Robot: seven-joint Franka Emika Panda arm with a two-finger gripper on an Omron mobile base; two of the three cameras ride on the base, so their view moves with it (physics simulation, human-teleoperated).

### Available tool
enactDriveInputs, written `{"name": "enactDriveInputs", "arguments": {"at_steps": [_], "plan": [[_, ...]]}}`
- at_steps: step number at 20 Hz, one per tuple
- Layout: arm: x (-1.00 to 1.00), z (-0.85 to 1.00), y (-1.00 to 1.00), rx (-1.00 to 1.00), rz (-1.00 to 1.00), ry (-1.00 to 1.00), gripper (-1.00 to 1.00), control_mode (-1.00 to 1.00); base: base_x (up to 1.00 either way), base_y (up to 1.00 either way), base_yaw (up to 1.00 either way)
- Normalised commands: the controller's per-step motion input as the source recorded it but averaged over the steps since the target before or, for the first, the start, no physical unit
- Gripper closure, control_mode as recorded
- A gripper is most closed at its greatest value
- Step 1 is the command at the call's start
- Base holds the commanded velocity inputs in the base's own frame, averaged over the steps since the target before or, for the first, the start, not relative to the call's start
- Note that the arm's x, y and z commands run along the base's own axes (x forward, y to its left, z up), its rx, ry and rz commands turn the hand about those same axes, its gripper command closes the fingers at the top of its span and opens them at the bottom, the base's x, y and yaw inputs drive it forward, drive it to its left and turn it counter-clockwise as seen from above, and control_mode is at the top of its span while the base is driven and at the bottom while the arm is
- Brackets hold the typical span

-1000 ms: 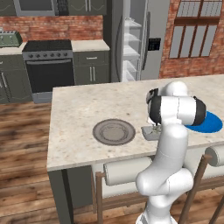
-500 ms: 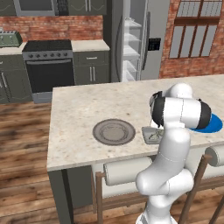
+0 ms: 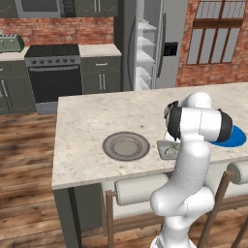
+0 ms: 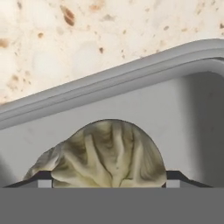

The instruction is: Place two dumplings into each of the tupperware containers and then place the containers in the fridge.

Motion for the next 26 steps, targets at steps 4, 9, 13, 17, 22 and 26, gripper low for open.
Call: {"name": "enactDriveInputs", "arguments": {"at_steps": [4,9,13,17,22,26], "plan": [[0.0,-0.18,0.04,0.0,0.0,0.0,-1.0,-1.0,0.0,0.0,0.0],[0.0,0.0,0.0,0.0,0.0,0.0,-1.0,-1.0,0.0,0.0,0.0],[-0.01,0.04,0.01,0.0,0.0,0.0,-1.0,-1.0,0.0,0.0,0.0],[-0.32,0.55,-0.05,0.0,0.0,-0.14,-1.0,-1.0,0.0,0.0,0.0],[-0.04,0.02,-0.34,0.0,0.0,-0.08,-1.0,-1.0,0.0,0.0,0.0],[0.08,0.0,-0.64,0.0,0.0,-0.01,-1.0,-1.0,0.0,0.0,0.0]]}}
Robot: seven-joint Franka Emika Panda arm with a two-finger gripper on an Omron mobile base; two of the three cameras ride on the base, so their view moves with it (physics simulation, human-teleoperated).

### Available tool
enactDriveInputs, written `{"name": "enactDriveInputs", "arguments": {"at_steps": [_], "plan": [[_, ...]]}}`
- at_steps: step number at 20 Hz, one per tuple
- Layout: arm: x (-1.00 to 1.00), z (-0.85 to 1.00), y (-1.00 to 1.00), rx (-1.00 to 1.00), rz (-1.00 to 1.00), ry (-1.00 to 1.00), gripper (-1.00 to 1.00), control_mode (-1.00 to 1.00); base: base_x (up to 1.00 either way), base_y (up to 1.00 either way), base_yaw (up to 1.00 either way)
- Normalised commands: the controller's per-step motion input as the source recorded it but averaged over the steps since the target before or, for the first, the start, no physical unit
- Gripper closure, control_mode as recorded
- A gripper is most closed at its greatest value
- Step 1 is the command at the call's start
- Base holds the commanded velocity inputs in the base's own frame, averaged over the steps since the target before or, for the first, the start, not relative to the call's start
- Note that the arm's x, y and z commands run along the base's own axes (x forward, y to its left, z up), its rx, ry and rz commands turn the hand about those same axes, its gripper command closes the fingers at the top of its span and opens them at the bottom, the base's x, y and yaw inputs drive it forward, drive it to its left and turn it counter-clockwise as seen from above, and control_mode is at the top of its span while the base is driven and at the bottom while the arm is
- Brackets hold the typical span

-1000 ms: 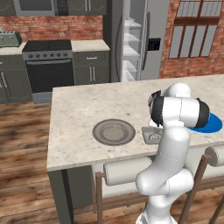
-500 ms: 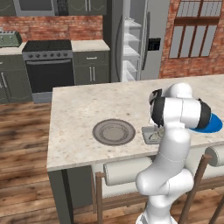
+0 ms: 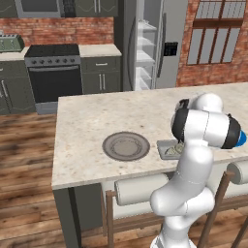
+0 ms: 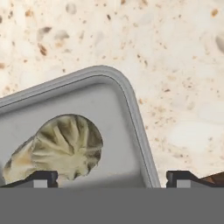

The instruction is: Place two dumplings into each of the tupperware containers and then place the containers in the fridge.

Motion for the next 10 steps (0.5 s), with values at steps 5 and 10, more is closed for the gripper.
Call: {"name": "enactDriveInputs", "arguments": {"at_steps": [5,10], "plan": [[0.22,-0.01,-0.61,0.0,0.01,0.0,-1.0,-1.0,0.0,0.0,0.0],[0.26,-0.38,-0.13,0.0,0.17,-0.06,-1.0,-1.0,0.0,0.0,0.0]]}}
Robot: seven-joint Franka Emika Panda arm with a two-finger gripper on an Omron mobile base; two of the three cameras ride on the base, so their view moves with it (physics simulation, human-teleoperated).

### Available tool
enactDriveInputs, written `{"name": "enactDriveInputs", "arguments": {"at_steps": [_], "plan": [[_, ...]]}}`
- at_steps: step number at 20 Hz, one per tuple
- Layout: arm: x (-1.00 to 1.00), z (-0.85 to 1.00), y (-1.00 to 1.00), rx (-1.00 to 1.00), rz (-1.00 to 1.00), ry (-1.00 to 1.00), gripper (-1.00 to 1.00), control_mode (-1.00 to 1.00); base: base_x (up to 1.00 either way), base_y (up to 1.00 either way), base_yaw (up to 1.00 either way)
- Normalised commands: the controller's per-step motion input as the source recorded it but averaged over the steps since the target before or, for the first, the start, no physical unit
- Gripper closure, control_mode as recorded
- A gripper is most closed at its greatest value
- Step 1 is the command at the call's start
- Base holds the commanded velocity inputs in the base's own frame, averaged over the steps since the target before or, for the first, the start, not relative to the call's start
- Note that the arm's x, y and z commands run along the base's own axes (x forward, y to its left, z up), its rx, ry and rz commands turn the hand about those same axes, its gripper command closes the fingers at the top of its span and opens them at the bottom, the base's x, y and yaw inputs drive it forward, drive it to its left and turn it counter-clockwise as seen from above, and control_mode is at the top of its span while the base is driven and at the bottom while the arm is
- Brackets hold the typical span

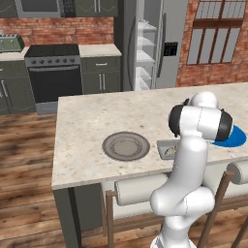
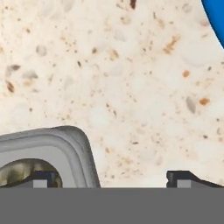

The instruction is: Place two dumplings into each of the tupperware containers and then place the containers in the fridge.

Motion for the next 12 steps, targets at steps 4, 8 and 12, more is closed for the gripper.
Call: {"name": "enactDriveInputs", "arguments": {"at_steps": [4,8,12], "plan": [[0.06,-0.5,-0.07,0.0,0.21,-0.06,-1.0,-1.0,0.0,0.0,0.0],[0.0,-0.17,-0.16,0.0,0.16,-0.03,-1.0,-1.0,0.0,0.0,0.0],[-0.09,0.0,0.04,0.0,0.1,-0.01,-1.0,-1.0,0.0,0.0,0.0]]}}
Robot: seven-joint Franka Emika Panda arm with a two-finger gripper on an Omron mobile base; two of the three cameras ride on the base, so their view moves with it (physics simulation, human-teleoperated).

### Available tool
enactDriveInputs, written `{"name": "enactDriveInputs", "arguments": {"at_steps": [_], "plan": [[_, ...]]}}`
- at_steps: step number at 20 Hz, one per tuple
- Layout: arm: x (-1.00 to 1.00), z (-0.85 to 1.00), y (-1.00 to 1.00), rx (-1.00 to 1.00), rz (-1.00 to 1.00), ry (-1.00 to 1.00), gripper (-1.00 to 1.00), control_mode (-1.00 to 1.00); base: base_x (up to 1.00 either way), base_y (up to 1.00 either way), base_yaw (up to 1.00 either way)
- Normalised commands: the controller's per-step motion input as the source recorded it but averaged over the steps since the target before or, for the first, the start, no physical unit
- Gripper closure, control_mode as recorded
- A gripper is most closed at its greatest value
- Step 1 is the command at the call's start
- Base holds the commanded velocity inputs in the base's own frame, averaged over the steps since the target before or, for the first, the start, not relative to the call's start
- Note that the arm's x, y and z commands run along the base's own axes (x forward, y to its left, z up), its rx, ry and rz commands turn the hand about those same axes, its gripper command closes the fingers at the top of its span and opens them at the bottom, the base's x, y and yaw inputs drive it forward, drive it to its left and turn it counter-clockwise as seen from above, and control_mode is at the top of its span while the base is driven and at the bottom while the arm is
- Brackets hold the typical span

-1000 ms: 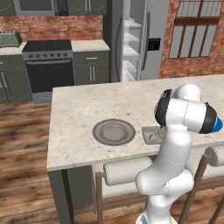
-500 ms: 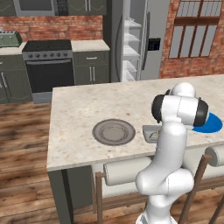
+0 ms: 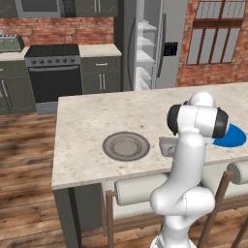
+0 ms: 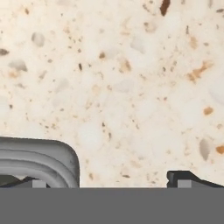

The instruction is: Place two dumplings into each of the tupperware containers and then place the containers in the fridge.

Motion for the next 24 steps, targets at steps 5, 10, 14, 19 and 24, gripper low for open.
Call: {"name": "enactDriveInputs", "arguments": {"at_steps": [5,10,14,19,24], "plan": [[-0.23,0.04,0.01,0.0,0.09,-0.01,-1.0,-1.0,0.0,0.0,0.0],[-0.4,0.0,0.23,0.0,0.02,-0.1,-1.0,-1.0,0.0,0.0,0.0],[-0.02,0.0,0.36,-0.02,-0.13,-0.18,-1.0,-1.0,0.0,0.0,0.0],[0.04,-0.06,0.13,0.0,-0.12,-0.09,-1.0,-1.0,0.0,0.0,0.0],[0.11,-0.02,-0.03,0.0,-0.01,0.02,-1.0,-1.0,0.0,0.0,0.0]]}}
